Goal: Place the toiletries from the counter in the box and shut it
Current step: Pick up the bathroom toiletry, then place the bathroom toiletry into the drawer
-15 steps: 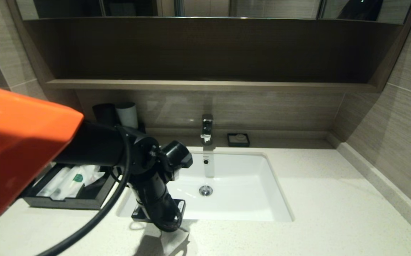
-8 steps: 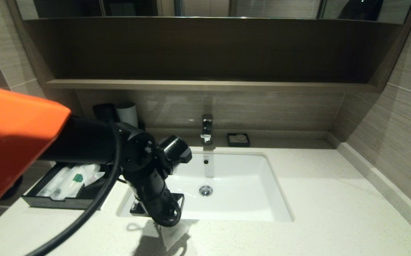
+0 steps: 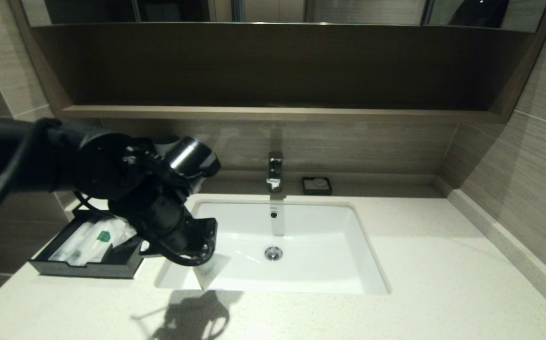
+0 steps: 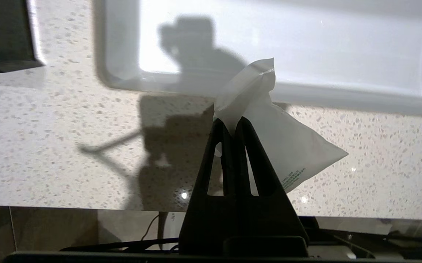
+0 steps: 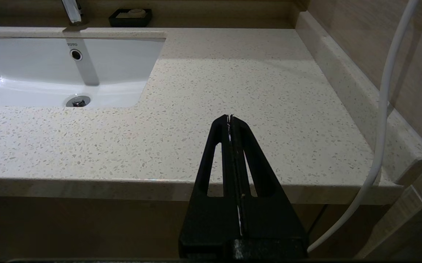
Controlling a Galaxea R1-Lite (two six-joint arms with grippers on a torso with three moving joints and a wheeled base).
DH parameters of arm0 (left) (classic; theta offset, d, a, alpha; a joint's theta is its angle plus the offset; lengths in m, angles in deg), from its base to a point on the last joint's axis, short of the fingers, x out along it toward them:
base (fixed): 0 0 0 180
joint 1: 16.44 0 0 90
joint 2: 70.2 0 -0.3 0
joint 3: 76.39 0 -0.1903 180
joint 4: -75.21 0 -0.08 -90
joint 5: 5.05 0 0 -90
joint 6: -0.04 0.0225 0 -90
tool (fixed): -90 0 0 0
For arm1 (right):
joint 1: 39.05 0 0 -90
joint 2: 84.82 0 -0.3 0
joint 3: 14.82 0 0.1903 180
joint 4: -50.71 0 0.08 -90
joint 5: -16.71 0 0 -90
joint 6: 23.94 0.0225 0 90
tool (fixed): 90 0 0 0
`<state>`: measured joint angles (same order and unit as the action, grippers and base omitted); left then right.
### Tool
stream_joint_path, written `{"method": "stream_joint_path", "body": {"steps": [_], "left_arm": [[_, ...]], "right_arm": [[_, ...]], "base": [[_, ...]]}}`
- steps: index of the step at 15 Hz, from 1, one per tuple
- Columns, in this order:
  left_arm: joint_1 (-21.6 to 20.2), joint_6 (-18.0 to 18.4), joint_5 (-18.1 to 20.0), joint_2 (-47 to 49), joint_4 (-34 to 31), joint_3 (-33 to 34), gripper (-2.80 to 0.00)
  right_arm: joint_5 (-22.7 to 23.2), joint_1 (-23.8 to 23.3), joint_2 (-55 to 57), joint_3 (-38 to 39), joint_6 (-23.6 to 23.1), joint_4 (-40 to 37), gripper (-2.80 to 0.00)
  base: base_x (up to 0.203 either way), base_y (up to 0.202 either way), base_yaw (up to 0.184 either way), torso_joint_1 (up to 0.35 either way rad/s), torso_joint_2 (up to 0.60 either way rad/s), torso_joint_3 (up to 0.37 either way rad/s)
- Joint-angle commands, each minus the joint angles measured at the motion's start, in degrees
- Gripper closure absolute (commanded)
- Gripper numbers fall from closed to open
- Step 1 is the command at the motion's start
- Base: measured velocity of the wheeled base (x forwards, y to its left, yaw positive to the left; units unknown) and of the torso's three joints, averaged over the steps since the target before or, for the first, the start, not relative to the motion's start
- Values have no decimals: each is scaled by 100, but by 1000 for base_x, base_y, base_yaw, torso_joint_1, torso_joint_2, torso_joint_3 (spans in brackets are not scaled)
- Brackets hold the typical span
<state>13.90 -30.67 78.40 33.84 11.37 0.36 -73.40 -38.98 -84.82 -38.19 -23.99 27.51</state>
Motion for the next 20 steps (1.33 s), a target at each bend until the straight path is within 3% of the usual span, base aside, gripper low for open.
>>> {"method": "stream_joint_path", "body": {"steps": [1, 8, 10, 15, 20], "left_arm": [[-543, -38, -34, -405, -8, 48, 0], [-2469, -56, -46, -609, 96, 53, 0], [-2818, -27, -51, -574, 323, 58, 0], [-3131, -23, -57, -266, 727, 132, 0], [-3190, -62, -219, 20, 926, 242, 0]], "right_arm": [[2, 1, 0, 9, 2, 2, 0], [2, 1, 0, 9, -4, 2, 0], [2, 1, 0, 9, -4, 2, 0], [2, 1, 0, 9, -4, 2, 0], [2, 1, 0, 9, -4, 2, 0]], "base": [[0, 0, 0, 0, 0, 0], [0, 0, 0, 0, 0, 0], [0, 0, 0, 0, 0, 0], [0, 0, 0, 0, 0, 0], [0, 0, 0, 0, 0, 0]]}}
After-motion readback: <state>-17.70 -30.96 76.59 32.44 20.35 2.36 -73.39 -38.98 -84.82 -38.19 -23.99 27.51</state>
